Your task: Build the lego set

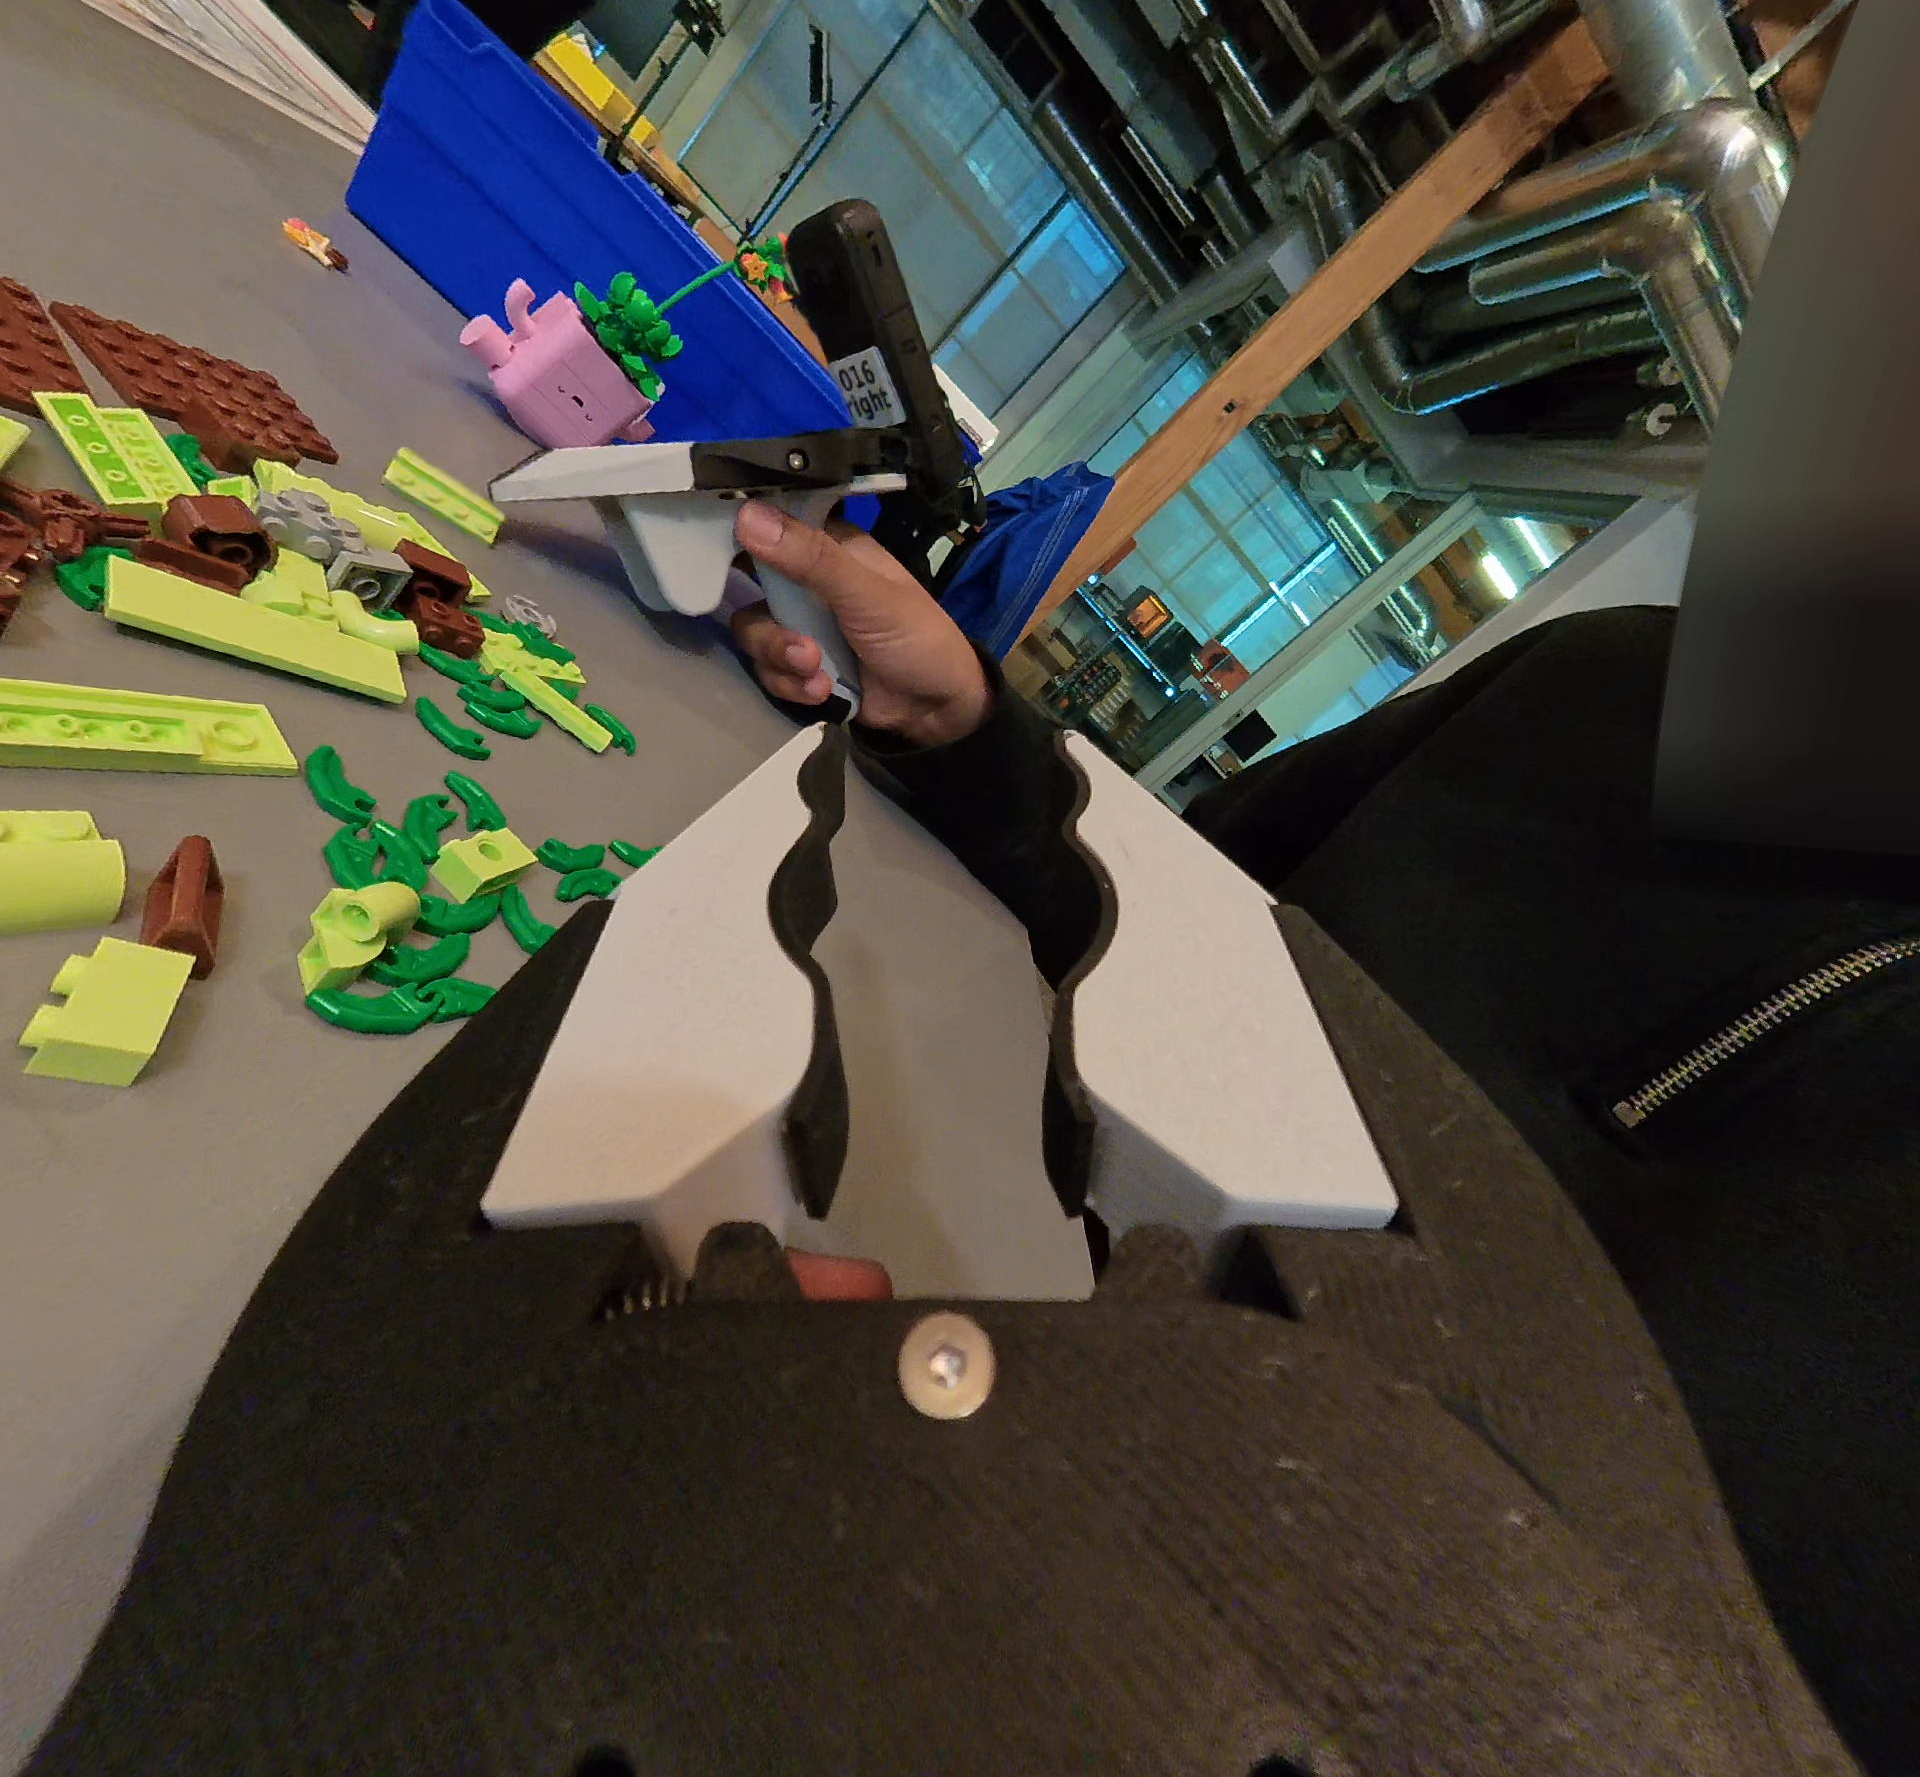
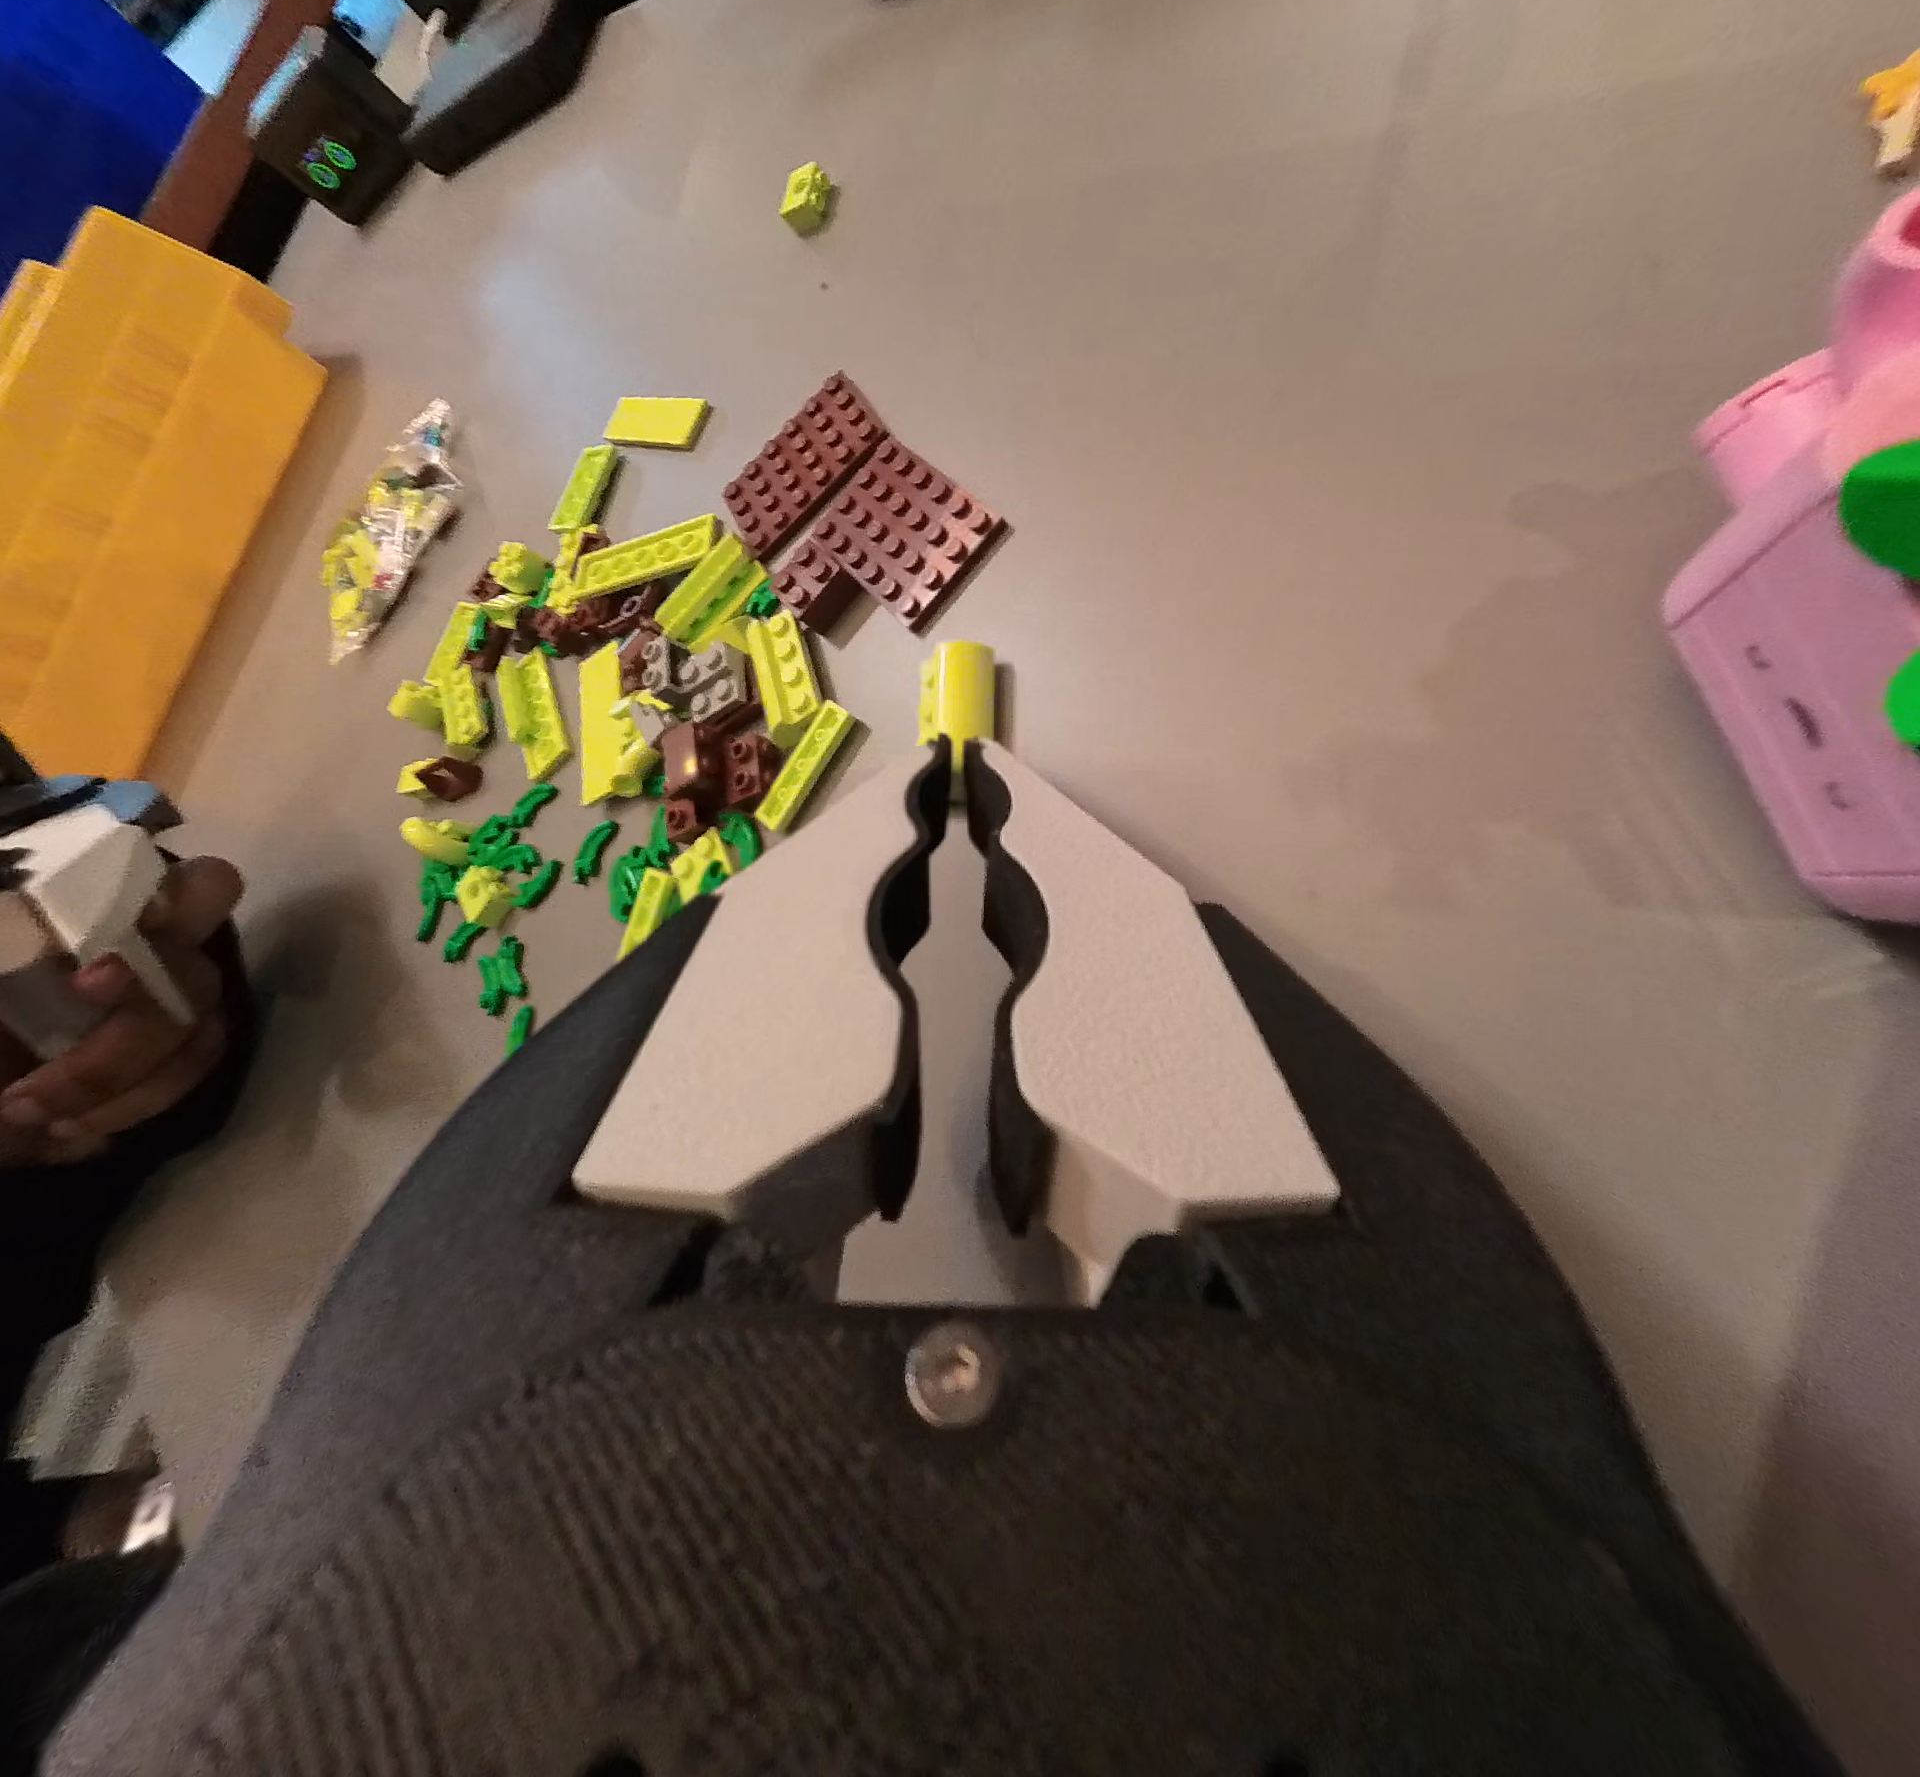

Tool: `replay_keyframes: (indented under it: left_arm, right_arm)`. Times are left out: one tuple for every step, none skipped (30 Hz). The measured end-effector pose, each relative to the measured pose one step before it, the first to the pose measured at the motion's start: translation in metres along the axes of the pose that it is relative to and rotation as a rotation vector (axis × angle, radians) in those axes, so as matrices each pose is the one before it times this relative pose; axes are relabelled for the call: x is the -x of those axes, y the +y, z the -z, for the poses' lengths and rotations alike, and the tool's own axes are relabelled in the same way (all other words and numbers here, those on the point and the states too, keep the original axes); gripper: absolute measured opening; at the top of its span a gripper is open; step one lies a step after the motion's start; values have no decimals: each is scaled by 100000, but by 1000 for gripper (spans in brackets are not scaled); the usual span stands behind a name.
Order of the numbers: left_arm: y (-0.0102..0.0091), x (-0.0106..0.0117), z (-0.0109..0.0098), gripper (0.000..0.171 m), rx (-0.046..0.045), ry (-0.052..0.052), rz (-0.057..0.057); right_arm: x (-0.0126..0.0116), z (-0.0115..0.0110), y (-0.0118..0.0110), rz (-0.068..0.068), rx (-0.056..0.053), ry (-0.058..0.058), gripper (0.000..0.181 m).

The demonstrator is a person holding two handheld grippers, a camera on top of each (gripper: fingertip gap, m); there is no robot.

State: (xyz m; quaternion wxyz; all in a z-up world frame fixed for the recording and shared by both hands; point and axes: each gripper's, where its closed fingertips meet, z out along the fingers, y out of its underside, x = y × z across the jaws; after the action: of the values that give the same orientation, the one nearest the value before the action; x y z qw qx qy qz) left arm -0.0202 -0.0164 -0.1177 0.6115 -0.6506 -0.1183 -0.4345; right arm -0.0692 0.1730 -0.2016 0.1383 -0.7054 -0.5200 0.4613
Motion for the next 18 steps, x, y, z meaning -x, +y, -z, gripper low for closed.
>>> replay_keyframes:
  left_arm:
    - [-14, -6, 1, 36, -49, 73, 22]
    - [3, 0, 12, 36, -47, 73, 90]
    - [-6, -7, 3, 36, -43, 100, 85]
    - [-3, -9, -1, 36, -19, 66, -5]
    - [11, -10, -2, 36, 27, 38, -19]
    - [14, -14, 0, 37, 53, 59, -9]
    - [6, 0, -5, 37, 61, 28, 3]
    - [1, -14, -5, 37, 8, 22, -24]
    - [-2, -1, 7, 37, -27, 9, -54]
    - [5, -5, 3, 37, -27, -23, -25]
    - [-1, -1, 0, 37, -7, 7, -4]
    - [-8, -9, 6, 37, -25, 0, -27]
    - [2, 3, 1, 37, 17, -7, -34]
    - [5, -3, -11, 37, 55, -27, -38]
    - [6, 9, -5, 37, 57, -41, 7]
    - [14, 14, -3, 37, 67, -35, 25]
    - [12, 8, -10, 37, 52, -65, -8]
    - [-3, 4, 1, 37, 27, -56, -44]
  right_arm:
    - [-129, 8, -8, 2118, 146, 2085, 0]
    - [-71, -19, 13, 2300, 209, 1918, 1]
    - [-31, -21, 1, 2632, 53, 1979, 2]
    - [4, 4, -57, 3211, -291, 2134, 2]
    - [-60, 27, -88, 3758, -514, 2692, 3]
    - [-98, 27, -107, 4182, -529, 3078, 3]
    - [-140, 29, -77, 4209, -375, 3162, 3]
    - [-108, 11, -37, 3683, -142, 2642, 3]
    - [25, -5, -10, 2631, -8, 1352, 4]
    - [122, -31, 35, 1386, 216, 140, 5]
    - [168, -17, 33, 700, 244, -706, 7]
    - [187, 4, -27, 397, -175, -1162, 9]
    - [263, 81, -151, 552, -986, -1669, 10]
    - [506, 125, -337, 1213, -2111, -2919, 11]
    - [660, 165, -456, 1659, -2883, -3631, 12]
    - [648, 141, -447, 1595, -2903, -3173, 13]
    - [629, 89, -379, 1569, -2398, -2716, 13]
    - [592, 28, -246, 1643, -1622, -2136, 14]
